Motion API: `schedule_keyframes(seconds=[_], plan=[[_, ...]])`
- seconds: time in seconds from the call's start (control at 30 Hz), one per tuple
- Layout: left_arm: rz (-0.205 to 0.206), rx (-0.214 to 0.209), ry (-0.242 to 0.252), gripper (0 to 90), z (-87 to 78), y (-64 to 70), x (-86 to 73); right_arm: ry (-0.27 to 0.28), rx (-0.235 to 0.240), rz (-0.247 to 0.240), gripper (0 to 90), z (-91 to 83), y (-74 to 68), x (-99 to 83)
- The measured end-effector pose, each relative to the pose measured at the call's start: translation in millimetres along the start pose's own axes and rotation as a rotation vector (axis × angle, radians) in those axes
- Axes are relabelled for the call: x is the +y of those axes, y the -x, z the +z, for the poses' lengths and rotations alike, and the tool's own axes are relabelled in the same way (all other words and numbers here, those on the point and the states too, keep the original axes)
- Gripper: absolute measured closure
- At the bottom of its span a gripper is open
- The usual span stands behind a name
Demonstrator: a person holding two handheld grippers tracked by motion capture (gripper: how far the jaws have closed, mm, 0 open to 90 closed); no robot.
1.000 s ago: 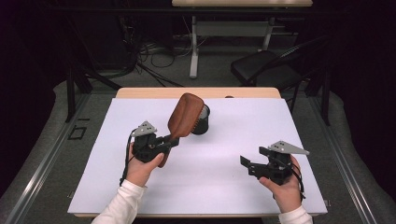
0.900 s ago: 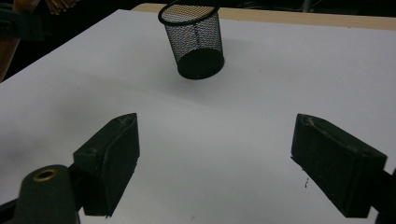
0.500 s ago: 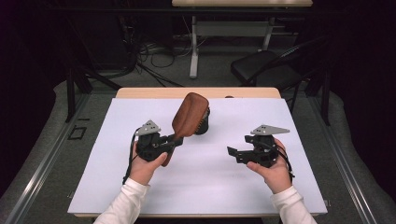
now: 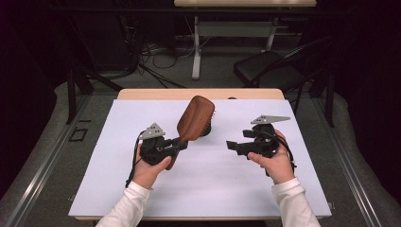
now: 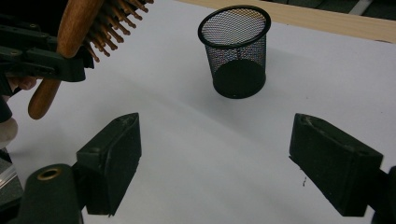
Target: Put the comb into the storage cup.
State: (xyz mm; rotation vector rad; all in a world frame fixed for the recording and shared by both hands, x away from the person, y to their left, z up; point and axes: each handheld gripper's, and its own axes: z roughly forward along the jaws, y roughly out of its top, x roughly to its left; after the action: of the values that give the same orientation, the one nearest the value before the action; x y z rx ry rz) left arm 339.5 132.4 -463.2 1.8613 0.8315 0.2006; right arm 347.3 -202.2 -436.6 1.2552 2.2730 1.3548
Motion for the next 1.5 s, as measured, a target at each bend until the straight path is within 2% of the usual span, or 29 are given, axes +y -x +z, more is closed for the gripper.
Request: schedule_keyframes(seconds=[0.17, 0.4, 0.77, 1.33, 1.5], plan=[[0.002, -0.005, -0.001, 72.9, 3.1, 1.6, -2.0, -0.006, 0.019, 0.027, 16.7, 3.2, 2.1, 3.3], [0.009, -0.02, 0.006, 72.9, 7.1, 4.1, -6.1, -0.024, 0.043, 0.035, 17.0, 9.9, -1.1, -1.3], [0.009, -0.04, 0.0, 72.9, 15.8, 11.4, -13.6, 0.016, 0.056, 0.075, 17.0, 5.6, -2.9, -1.4], [0.039, -0.061, -0.027, 72.9, 30.9, 25.6, -27.6, 0.012, 0.143, 0.127, 17.3, 8.7, -3.4, -4.2], [0.046, -0.073, -0.043, 72.9, 35.4, 30.8, -32.8, 0.018, 0.175, 0.155, 17.3, 9.4, -3.9, -4.6]])
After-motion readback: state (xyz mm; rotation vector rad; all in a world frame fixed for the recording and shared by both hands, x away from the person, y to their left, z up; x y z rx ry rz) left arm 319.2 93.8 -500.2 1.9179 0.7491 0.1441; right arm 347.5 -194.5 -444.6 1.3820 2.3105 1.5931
